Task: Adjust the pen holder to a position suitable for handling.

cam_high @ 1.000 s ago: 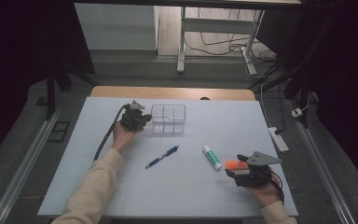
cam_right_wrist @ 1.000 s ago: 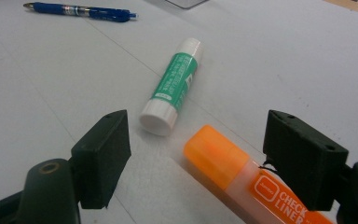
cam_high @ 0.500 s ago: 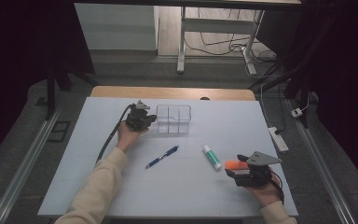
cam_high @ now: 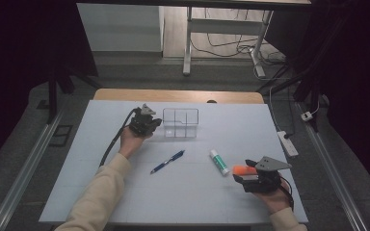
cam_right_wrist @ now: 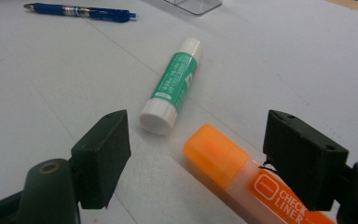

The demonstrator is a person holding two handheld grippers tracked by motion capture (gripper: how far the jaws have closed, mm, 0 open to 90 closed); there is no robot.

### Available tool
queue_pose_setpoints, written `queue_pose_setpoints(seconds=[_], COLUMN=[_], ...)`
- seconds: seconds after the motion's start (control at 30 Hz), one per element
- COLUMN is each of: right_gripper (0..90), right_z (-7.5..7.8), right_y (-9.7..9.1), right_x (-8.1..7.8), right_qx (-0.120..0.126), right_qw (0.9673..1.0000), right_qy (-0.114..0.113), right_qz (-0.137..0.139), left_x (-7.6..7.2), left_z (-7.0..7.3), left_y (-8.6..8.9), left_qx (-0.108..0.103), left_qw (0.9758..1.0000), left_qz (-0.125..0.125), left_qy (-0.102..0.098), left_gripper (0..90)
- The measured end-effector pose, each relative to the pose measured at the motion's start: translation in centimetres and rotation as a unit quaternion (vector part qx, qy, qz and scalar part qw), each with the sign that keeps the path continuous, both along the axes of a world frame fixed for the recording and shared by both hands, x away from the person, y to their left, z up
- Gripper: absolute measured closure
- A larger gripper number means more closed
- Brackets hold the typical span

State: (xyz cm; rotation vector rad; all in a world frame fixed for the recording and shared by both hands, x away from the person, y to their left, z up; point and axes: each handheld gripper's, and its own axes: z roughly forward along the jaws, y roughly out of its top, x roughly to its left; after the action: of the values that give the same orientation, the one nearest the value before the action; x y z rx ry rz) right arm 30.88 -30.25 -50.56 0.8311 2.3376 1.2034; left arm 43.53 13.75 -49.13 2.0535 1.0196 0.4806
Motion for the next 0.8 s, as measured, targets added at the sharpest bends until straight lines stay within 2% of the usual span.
queue_pose_setpoints(seconds=[0.33,0.4,0.5,0.63,0.7,0.8], right_gripper=[22.9,22.9,22.9,22.9,22.9,22.9], right_z=[0.0,0.0,-0.1,-0.1,-0.1,-0.2], right_y=[0.0,0.0,0.0,0.0,0.1,0.1], right_x=[0.0,0.0,0.1,0.1,0.1,0.1], right_qx=[0.002,0.001,0.001,0.001,-0.001,-0.002], right_qw=[1.0000,1.0000,1.0000,1.0000,1.0000,1.0000], right_qy=[0.001,0.001,0.001,0.002,0.004,0.005], right_qz=[0.002,0.002,0.002,0.001,0.002,0.001], left_x=[-3.2,-3.9,-4.9,-5.9,-6.3,-6.9], left_z=[1.2,1.4,1.6,1.7,1.8,1.9], left_y=[1.5,1.7,1.8,2.1,2.2,2.5], left_qx=[-0.007,-0.010,-0.006,-0.013,-0.011,-0.021], left_qw=[0.9998,0.9996,0.9994,0.9989,0.9991,0.9985], left_qz=[-0.017,-0.025,-0.032,-0.044,-0.039,-0.047], left_qy=[-0.012,-0.009,-0.008,0.004,0.008,0.016], left_gripper=[81.4,74.5,57.6,49.0,42.5,40.8])
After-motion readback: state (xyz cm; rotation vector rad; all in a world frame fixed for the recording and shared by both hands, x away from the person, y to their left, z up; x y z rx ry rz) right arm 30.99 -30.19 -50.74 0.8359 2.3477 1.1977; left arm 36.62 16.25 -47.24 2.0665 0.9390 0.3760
